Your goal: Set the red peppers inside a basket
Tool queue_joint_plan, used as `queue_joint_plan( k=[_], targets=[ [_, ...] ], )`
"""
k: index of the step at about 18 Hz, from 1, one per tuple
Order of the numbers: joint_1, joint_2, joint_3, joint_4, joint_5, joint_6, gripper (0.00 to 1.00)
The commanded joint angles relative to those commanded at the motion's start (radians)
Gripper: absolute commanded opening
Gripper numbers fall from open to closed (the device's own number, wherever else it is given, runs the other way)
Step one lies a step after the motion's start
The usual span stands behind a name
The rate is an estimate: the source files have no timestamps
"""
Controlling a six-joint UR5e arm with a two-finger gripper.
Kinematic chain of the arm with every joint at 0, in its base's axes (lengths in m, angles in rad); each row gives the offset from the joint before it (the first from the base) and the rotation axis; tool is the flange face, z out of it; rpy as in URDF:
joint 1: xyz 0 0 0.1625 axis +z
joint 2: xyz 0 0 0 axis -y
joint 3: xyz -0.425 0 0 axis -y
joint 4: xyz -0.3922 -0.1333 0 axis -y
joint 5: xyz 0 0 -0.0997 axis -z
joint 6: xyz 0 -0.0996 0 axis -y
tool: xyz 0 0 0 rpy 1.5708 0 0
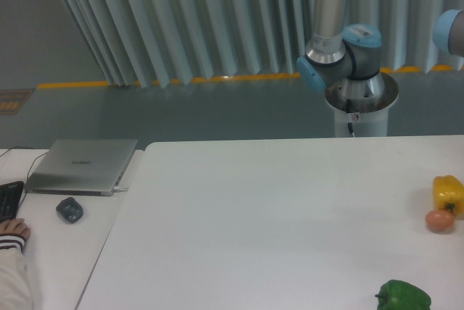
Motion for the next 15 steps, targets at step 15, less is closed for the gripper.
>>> queue_joint_plan(
  k=[15],
  targets=[
    [-0.025, -0.025, -0.002, -0.009, 0.006, 0.006, 1.00]
  ],
)
